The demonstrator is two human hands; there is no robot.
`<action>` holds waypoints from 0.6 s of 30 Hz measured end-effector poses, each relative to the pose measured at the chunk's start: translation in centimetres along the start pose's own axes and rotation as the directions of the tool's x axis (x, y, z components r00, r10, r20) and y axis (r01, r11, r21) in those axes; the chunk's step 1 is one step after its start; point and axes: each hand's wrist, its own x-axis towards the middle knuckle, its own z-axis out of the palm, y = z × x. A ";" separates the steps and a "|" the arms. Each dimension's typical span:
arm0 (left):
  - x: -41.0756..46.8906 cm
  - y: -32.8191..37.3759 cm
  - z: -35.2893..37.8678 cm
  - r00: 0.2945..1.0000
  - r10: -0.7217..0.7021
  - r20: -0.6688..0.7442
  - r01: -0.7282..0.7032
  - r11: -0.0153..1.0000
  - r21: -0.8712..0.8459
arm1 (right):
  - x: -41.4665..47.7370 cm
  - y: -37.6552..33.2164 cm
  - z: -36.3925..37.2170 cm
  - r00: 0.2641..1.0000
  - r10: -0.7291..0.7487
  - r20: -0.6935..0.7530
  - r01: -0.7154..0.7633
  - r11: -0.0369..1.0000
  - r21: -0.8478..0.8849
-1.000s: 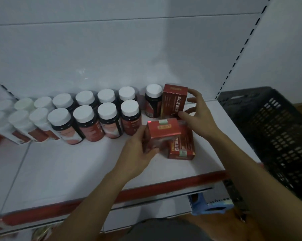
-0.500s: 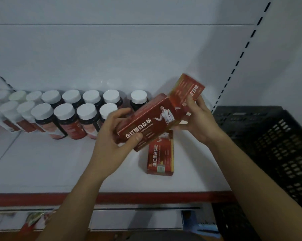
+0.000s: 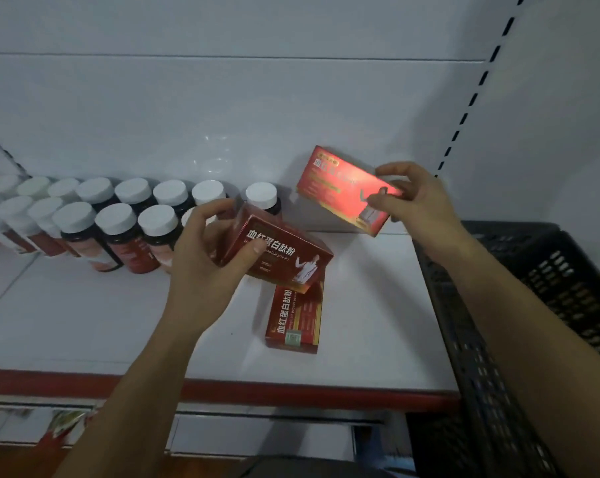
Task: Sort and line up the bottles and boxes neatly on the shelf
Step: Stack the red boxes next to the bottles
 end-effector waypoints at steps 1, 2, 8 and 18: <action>0.3 0.2 0.2 1.000 0.010 0.006 -0.010 1.000 0.014 | 0.2 -0.6 -0.4 1.000 -0.019 0.009 0.019 1.000 -0.018; 0.6 0.3 0.3 1.000 0.017 0.013 -0.017 1.000 0.026 | 0.4 -1.1 -0.7 0.999 -0.031 0.031 0.032 0.999 -0.029; 1.7 0.7 0.5 0.995 0.029 0.097 -0.041 0.992 0.124 | -0.3 -0.3 -0.5 0.995 -0.030 0.097 0.024 0.998 0.060; 4.3 2.4 2.3 0.961 0.134 0.242 -0.152 0.986 0.061 | -1.0 -2.0 4.2 0.960 -0.207 0.187 0.210 0.978 -0.001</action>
